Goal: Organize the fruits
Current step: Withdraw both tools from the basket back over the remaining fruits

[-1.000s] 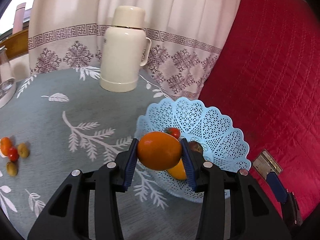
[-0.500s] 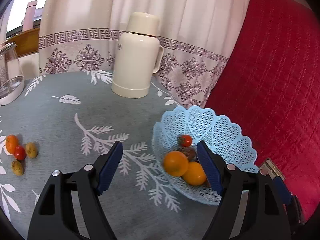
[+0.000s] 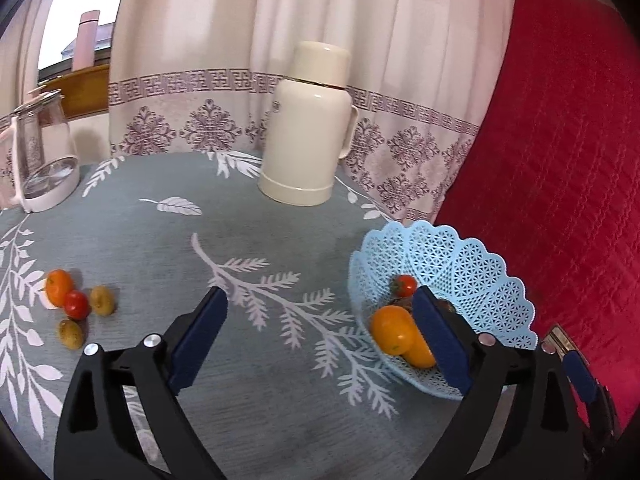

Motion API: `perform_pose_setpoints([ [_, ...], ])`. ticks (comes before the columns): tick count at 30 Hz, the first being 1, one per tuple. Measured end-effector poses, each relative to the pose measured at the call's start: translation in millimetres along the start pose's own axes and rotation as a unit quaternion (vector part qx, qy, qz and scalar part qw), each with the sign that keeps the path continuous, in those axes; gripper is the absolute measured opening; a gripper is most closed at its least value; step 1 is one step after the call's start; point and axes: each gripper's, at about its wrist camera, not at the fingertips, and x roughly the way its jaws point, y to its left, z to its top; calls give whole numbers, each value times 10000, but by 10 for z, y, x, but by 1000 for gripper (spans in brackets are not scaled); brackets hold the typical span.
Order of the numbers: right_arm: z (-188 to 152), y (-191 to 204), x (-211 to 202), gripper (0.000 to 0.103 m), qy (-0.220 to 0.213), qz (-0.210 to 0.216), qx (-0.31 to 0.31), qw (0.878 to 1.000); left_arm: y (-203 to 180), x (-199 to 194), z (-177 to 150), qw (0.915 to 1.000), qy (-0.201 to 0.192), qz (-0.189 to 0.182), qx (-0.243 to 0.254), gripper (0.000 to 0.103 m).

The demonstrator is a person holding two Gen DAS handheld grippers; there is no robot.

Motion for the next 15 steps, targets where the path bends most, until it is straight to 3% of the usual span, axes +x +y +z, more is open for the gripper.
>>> perform_pose_setpoints([
  [15,9,83,29,77,57,51,-194,9998,620,-333,-48,9961,-234,786,-332,97],
])
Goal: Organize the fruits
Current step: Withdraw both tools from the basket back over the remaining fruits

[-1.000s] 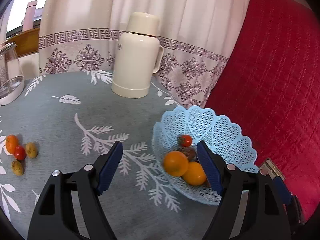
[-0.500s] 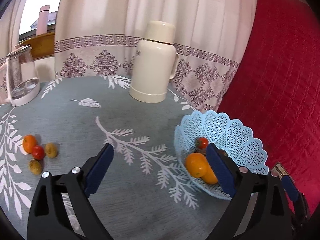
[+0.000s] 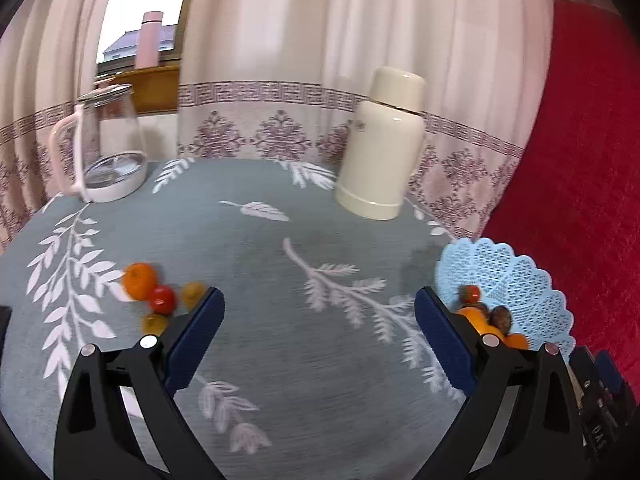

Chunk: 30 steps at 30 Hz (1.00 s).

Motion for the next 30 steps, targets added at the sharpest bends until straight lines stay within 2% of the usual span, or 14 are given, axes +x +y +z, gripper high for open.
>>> perform_pose_setpoints([
  [4,-1,91,-20,77,3,84,-215,9997,236,-26,-21,9997,10,206,-128,97],
  [10,49,300,-51,77,65,496,-499,9975,625,-68,-59,9979,27,565,-302,97],
  [15,92,609,-105,79,105,1023,-867,9909,942,-79,-85,9951,56,846,-499,97],
  [19,79,921,-75,79,300,1571,-1155,9803,1133,-57,-125,9927,137,1002,-658,97],
  [23,19,1116,-23,79,566,1964,-1190,9716,1223,-14,-155,9912,227,1104,-693,97],
  [27,-142,1278,31,79,741,2093,-1362,9655,1227,119,-190,9897,457,1245,-531,97],
  [30,-238,1322,79,79,938,2167,-1440,9610,1221,219,-202,9892,645,1231,-472,93],
])
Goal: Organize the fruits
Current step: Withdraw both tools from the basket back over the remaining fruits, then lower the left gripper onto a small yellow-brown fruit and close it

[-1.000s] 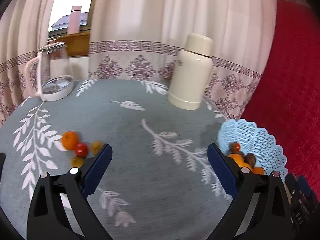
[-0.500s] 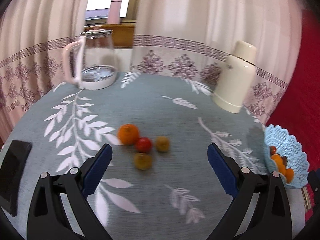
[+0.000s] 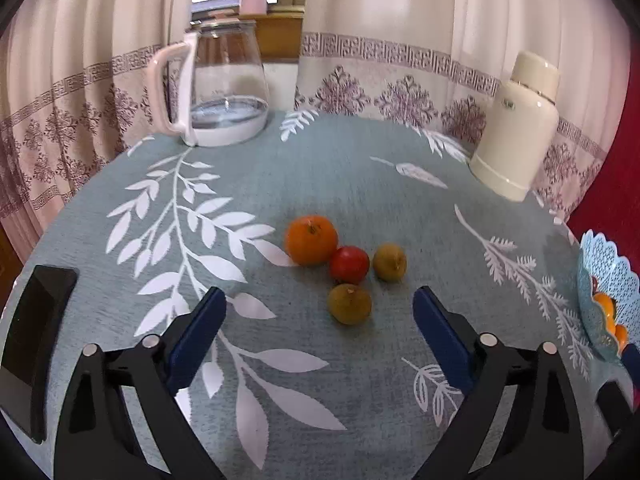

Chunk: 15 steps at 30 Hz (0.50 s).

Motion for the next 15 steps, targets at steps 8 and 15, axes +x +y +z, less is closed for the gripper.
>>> perform_pose_setpoints([
  [8,-8,-99,61,79,128,111,248,9995,-69,215,58,9989,425,-162,98,76],
  [15,-1,-97,89,79,162,111,245,9995,-87,437,68,9959,879,-202,47,55],
])
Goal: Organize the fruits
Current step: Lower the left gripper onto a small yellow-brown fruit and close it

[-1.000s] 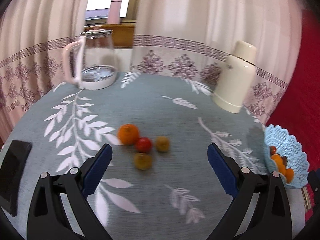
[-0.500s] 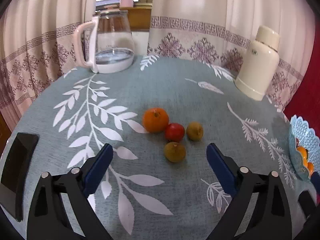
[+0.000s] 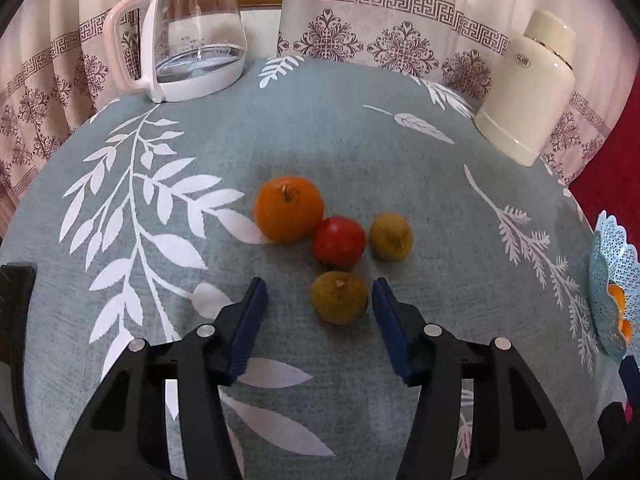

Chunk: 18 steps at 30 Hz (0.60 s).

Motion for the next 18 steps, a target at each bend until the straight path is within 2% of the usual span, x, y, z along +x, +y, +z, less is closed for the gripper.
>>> perform_pose_setpoints([
  [8,-1,-19,28,79,40,-16,34,10000,-34,-51,-31,9998,-128,-124,73,29],
  [18,-7,-33,40,79,53,-39,65,10000,55,-187,-63,9990,-392,-135,-166,29],
])
